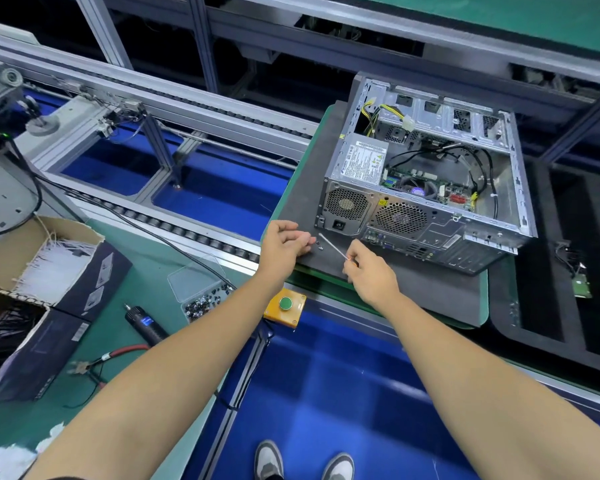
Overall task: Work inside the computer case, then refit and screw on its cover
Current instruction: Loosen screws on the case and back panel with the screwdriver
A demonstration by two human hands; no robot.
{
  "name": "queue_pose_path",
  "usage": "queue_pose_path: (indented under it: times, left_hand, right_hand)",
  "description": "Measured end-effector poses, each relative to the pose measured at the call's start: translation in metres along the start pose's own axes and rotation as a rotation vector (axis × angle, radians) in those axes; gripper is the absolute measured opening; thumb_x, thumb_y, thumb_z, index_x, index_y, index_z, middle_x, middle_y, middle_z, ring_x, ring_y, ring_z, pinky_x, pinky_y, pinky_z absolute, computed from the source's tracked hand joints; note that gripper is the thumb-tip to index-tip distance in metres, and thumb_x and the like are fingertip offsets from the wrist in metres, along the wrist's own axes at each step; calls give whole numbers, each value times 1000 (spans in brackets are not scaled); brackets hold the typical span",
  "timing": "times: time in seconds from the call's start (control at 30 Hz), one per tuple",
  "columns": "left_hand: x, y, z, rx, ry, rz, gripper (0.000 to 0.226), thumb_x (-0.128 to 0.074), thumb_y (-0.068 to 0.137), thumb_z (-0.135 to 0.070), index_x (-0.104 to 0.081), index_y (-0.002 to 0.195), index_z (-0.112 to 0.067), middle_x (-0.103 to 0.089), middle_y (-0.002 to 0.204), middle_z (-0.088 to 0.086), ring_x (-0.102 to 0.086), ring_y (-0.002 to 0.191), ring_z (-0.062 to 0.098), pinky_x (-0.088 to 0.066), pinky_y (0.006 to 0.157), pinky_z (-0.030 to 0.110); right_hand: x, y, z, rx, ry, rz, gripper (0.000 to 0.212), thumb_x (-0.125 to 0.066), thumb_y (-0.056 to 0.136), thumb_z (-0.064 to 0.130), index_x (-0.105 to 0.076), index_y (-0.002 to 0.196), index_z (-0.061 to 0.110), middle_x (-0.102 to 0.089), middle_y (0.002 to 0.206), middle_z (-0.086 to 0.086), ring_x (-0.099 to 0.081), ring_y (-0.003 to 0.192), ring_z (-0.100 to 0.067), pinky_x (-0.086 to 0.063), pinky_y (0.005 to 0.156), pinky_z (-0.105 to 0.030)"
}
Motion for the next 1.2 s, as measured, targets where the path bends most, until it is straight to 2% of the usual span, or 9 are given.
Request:
queue_pose_path:
  times: [0.13,0.27,0.33,0.57,0.73,0.87,0.97,1.1,1.2]
  left_hand:
    - [-19,-7,1,12,-117,16,29,-67,95,0,-50,115,-14,-77,91,7,-75,93,21,-60,79,27]
    - [-28,-9,0,22,-88,29,30,-70,94,-4,-52,114,-16,-77,94,8,-73,85,19,-59,79,28]
    - [-31,-10,1,52,-93,29,29,-70,94,-4,-53,115,-14,-77,92,6,-74,90,19,-59,79,28]
    - [-56,-16,-1,164,-84,95,29,-69,95,-7,-56,121,-10,-73,106,12,-72,99,19,-59,88,32]
    - [-99,-25,3,272,-163,70,24,-69,96,-12,-59,116,-5,-75,87,4,-70,82,12,-57,72,21]
    - [-138,-36,15,371,-150,86,25,-74,94,-22,-62,111,-7,-75,81,1,-64,78,13,-55,74,26]
    - [-164,-48,27,403,-111,58,30,-77,91,-25,-63,111,-7,-77,78,-3,-65,81,16,-53,72,29]
    - [-185,-62,33,467,-99,44,33,-77,90,-31,-61,115,-15,-79,88,2,-49,53,14,-37,45,25]
    - [-193,-62,30,495,-146,30,37,-79,89,-30,-58,117,-17,-79,90,3,-55,57,16,-35,47,25]
  right_hand:
    - [3,-1,0,24,-12,-2,6,-43,95,29,-43,90,27,-69,73,6,-64,75,-24,-54,72,-41]
    - [6,-5,-4,23,-38,4,7,-42,96,28,-42,89,27,-70,78,4,-64,77,-25,-54,73,-41]
    - [6,-8,-6,14,-34,1,7,-42,96,28,-43,89,27,-70,78,4,-63,78,-25,-53,73,-40]
    - [12,-21,-20,-85,213,-3,12,-46,91,28,-49,80,32,-69,69,0,-63,66,-27,-51,64,-41]
    - [19,-37,-35,-198,545,-84,11,-53,90,13,-45,85,17,-71,74,-12,-58,64,-22,-41,61,-39]
    - [21,-56,-51,-325,740,-201,13,-50,92,5,-42,84,12,-62,58,-6,-46,52,-21,-34,46,-30]
    - [22,-72,-62,-396,868,-273,15,-49,94,2,-42,85,12,-60,61,-13,-39,39,-17,-29,38,-23]
    - [23,-79,-70,-418,897,-362,17,-51,95,4,-42,83,11,-56,58,-15,-43,39,-21,-33,40,-26]
    - [25,-76,-71,-424,873,-406,16,-53,93,7,-43,82,10,-54,54,-13,-44,35,-18,-33,39,-25]
Point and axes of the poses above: each hand's wrist, its own y-axis towards the middle knuckle, its own x-axis out of the back of the hand, z = x × y, the point moved 3 cm from there along y, towards the middle knuckle
